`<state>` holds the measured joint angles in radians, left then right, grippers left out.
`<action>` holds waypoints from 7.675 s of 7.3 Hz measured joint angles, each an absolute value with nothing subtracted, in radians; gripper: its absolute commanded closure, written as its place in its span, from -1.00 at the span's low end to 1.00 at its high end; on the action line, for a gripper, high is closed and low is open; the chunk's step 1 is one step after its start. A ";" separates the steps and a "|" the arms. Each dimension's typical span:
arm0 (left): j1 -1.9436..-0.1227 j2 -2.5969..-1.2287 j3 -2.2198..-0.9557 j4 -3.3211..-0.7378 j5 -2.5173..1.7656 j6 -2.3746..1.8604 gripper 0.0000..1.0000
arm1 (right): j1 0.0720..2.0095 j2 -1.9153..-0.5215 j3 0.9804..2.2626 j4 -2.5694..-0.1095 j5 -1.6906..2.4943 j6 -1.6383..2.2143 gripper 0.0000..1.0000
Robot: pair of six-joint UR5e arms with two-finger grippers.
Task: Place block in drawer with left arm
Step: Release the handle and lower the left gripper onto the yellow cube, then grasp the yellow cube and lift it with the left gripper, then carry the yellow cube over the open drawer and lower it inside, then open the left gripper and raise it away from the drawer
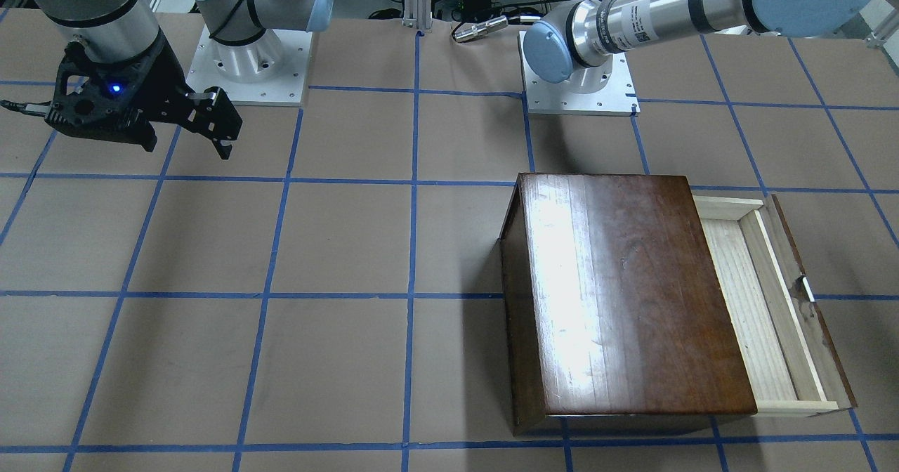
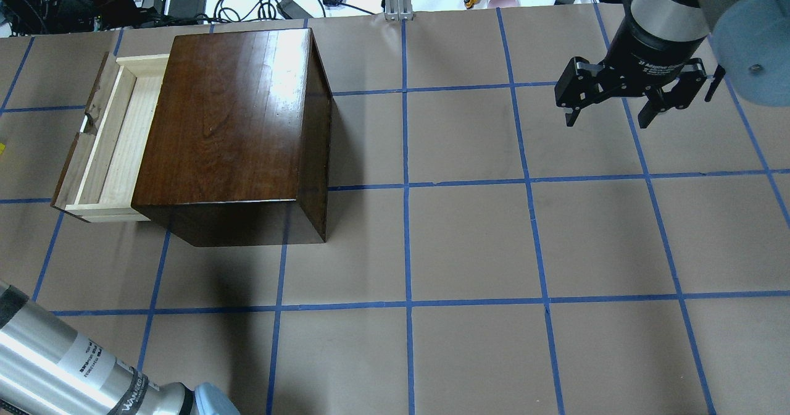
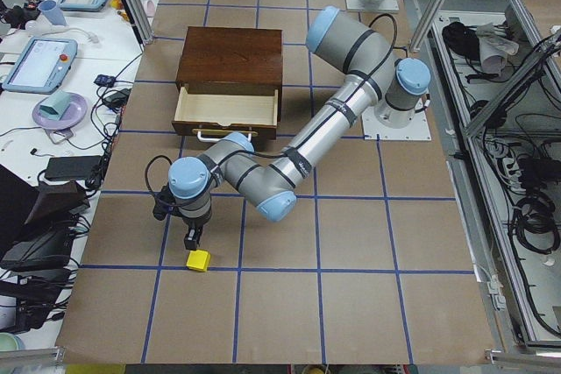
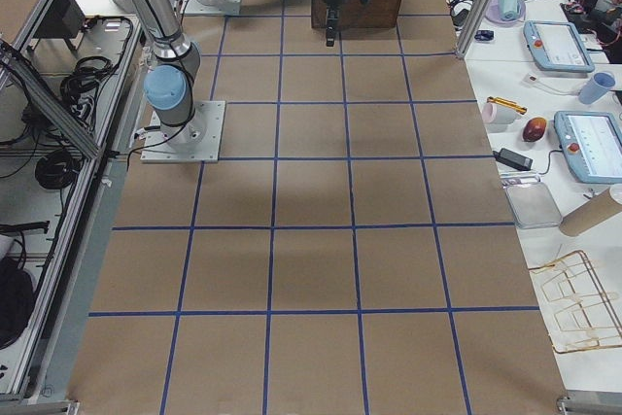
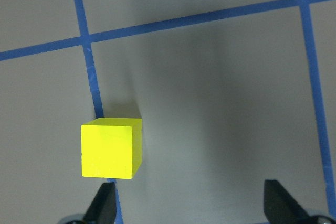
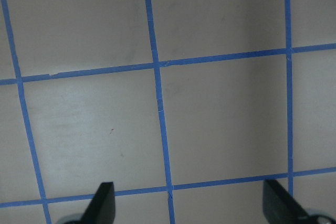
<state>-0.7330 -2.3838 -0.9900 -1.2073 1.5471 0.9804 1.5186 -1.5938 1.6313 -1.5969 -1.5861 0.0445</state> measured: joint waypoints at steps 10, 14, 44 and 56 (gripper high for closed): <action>-0.696 -2.552 -0.910 -1.073 1.537 1.022 1.00 | 1.518 -1.594 1.631 -1.597 -1.586 0.044 -1.00; -0.698 -2.528 -0.910 -1.085 1.537 1.025 1.00 | 1.519 -1.594 1.631 -1.597 -1.586 0.044 -1.00; -1.199 -1.942 -1.380 -1.411 1.531 0.417 -1.00 | 1.519 -1.594 1.631 -1.597 -1.586 0.044 -1.00; -1.540 -1.739 -1.455 -1.511 1.555 -0.029 -1.00 | 1.518 -1.594 1.631 -1.597 -1.586 0.044 -1.00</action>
